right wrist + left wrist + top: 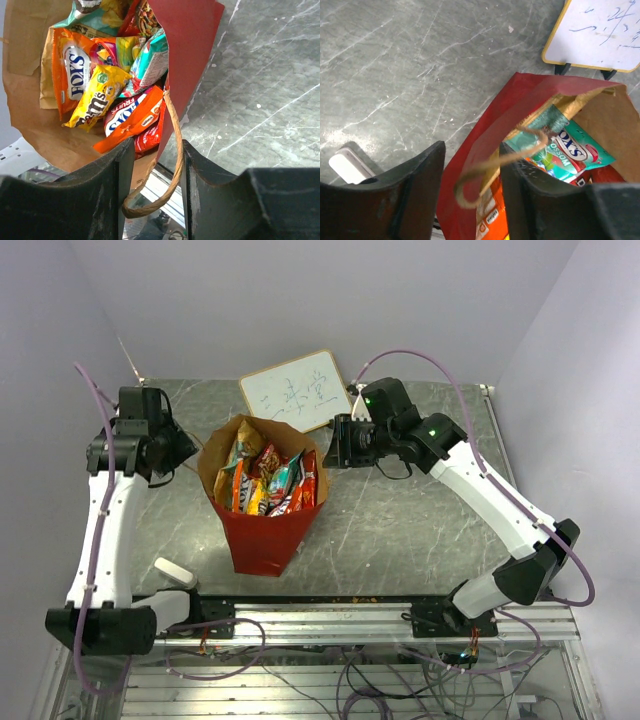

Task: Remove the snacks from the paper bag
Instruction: Adjust the paper bag at the center of the board.

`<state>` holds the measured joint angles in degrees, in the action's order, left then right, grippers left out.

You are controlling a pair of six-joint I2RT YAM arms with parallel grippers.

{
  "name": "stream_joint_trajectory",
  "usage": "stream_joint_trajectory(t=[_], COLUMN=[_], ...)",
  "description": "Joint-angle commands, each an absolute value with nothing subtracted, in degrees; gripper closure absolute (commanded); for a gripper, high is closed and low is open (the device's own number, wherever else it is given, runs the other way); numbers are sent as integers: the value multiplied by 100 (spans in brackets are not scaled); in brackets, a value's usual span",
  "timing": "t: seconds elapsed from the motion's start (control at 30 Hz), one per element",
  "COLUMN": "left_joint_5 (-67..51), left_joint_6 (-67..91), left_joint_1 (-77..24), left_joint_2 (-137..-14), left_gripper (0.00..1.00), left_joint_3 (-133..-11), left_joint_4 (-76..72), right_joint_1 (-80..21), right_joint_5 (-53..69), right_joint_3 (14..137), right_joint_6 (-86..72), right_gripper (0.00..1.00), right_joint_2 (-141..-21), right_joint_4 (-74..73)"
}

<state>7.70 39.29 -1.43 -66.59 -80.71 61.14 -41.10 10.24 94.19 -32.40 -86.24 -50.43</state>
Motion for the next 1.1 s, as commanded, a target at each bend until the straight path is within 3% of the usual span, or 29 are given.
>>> stream_joint_trajectory(t=[0.0,0.03,0.1,0.17,0.2,0.27,0.73,1.07], left_joint_5=[135,109,20,-31,-38,-29,-436,-2268], left_joint_6=[3563,3514,3424,3397,3393,3380,2976,3221], left_joint_1=[148,176,213,217,214,217,218,217], left_joint_2=[-6943,-6943,-6954,-6969,-6976,-6959,-7090,-6602], left_gripper=[48,52,71,90,93,93,93,93], left_joint_3=[-8125,-8182,-8358,-8544,-8630,-8822,-10477,-8899], left_joint_4=[5660,5612,5552,5595,5617,5629,5062,3574], right_joint_1=[-4134,-4132,-4133,-4131,-4133,-4140,-4428,-4421], right_joint_5=[870,897,978,1056,1091,1164,2378,2071], right_joint_3=[9668,9735,9826,9888,9933,10067,11118,9465], right_joint_6=[-3092,-3067,-2997,-2900,-2859,-2747,-2711,-2581], right_gripper=[59,60,64,82,90,100,100,100], right_joint_2=[-8627,-8668,-8751,-8838,-8880,-8999,-10037,-9376], right_joint_4=[-5016,-5052,-5101,-5104,-5111,-5141,-4609,-4420])
